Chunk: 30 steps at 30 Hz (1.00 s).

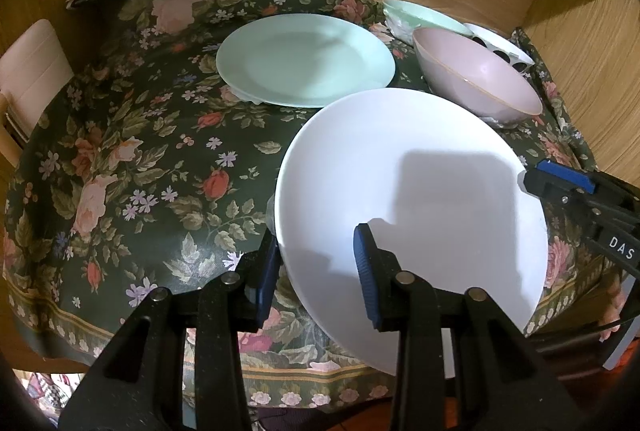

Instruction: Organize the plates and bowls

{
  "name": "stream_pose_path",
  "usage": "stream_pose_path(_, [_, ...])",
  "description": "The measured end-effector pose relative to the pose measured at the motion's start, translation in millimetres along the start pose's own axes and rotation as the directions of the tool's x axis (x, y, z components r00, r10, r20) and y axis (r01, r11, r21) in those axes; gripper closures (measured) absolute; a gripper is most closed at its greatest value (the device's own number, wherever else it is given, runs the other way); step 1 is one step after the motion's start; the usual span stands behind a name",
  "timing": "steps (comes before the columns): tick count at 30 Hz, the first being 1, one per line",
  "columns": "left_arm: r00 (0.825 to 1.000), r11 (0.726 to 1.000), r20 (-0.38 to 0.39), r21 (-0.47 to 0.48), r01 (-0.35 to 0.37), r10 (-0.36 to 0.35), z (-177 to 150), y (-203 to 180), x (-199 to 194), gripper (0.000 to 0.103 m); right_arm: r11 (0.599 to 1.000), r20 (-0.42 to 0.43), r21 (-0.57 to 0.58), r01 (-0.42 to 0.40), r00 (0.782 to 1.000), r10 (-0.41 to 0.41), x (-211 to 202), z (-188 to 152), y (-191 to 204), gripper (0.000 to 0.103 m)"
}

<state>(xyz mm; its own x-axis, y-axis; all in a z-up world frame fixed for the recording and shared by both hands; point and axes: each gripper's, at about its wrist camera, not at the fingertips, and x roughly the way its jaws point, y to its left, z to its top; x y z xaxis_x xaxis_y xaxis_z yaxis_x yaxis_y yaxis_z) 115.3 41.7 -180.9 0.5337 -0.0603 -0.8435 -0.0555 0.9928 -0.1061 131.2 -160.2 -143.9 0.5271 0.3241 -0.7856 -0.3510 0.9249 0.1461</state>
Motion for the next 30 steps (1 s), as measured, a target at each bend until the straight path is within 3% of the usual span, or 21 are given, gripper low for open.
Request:
stream_pose_path(7, [1.000,1.000,-0.011,0.014,0.000,0.000,2.2,0.0,0.9,0.062,1.000,0.046,0.006,-0.001,0.999,0.001,-14.7,5.8,4.1,0.060])
stream_pose_path(11, [0.994,0.997,0.087,0.040,-0.070,0.066,8.5,5.5,-15.6,0.043,1.000,0.091,-0.001,-0.005,0.996,0.005,-26.2,14.3,7.9,0.056])
stream_pose_path(16, [0.982,0.994,0.164,0.046,-0.100,0.091,24.1,14.7,-36.0,0.043,1.000,0.136,-0.017,-0.015,0.991,0.018,-33.2,26.7,14.1,0.056])
stream_pose_path(26, [0.967,0.993,0.226,-0.006,-0.122,0.120,66.9,40.0,-49.0,0.043,0.998,0.192,-0.042,-0.039,0.980,0.046,-33.6,58.1,23.3,0.055])
stream_pose_path(30, [0.957,0.988,0.253,0.009,-0.152,0.145,80.5,44.5,-46.4,0.043,0.998,0.217,-0.047,-0.041,0.975,0.050,-31.6,72.3,23.6,0.043])
